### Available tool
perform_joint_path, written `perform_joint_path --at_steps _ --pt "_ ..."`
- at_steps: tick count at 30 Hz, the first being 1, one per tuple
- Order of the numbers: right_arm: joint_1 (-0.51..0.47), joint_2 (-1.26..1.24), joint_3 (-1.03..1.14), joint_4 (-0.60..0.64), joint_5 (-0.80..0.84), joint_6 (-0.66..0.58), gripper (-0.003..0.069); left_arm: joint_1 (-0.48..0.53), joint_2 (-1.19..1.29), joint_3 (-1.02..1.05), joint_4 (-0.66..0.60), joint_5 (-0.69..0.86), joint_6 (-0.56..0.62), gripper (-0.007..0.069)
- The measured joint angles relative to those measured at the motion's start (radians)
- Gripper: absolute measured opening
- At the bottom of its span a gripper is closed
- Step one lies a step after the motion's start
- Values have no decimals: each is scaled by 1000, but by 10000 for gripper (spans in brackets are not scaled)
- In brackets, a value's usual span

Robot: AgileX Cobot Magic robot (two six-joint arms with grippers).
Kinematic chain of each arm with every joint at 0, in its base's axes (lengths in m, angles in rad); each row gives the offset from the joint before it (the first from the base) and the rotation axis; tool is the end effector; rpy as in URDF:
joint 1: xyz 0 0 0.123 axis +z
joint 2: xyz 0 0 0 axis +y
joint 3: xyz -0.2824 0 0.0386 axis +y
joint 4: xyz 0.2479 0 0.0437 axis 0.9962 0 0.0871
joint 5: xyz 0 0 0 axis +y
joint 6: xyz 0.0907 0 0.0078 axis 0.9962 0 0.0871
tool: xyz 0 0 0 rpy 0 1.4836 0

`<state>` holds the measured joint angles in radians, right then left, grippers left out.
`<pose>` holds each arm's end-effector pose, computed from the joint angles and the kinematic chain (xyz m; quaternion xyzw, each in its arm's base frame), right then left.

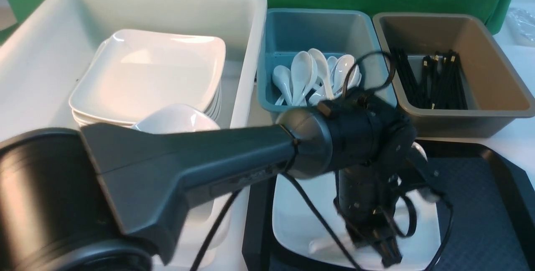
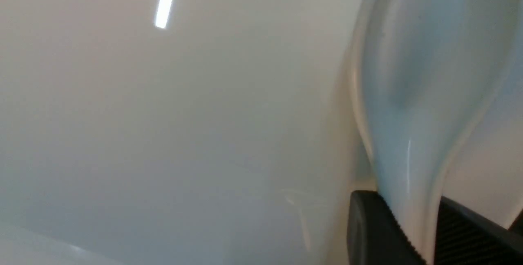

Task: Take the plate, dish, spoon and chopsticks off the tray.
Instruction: Use the left arm to grab a soup spoon from the plate, then use the left arm to put the soup spoon into the small storage box in the middle, then use the left arm to grab a plate from the dinner plate

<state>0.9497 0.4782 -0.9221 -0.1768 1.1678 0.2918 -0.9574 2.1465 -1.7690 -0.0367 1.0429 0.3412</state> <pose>0.0379 0.0277 0.3801 -0.2820 0.8436 0.1892 0.4161 0.2590 -0.3729 0.1997 0.5945 0.7952 -0.0520 0.1078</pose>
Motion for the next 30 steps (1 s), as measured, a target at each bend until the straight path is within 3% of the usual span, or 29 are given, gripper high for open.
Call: perform_joint_path --at_steps 5,8,14,18,21,24,26,28,30 --pt "0 0 0 -3 0 -1 141 35 -114 -109 99 -85 -33 132" --pt "0 0 0 -3 0 -3 144 133 -137 -180 123 -235 -57 132" --pt "0 0 0 -3 0 6 144 335 -44 -209 -15 -493 -26 132" --pt "0 0 0 -2 0 7 144 392 36 -209 -89 -568 35 225" --pt "0 0 0 -2 0 7 144 397 55 -209 -90 -572 43 336" --pt "0 0 0 -2 0 7 144 396 44 -208 -90 -529 45 515" --pt "0 0 0 -2 0 7 144 389 10 -208 -88 -443 20 566" --pt "0 0 0 -2 0 5 144 384 -32 -207 -75 -354 -6 567" --pt "0 0 0 -3 0 4 144 371 -110 -185 -50 -199 0 516"
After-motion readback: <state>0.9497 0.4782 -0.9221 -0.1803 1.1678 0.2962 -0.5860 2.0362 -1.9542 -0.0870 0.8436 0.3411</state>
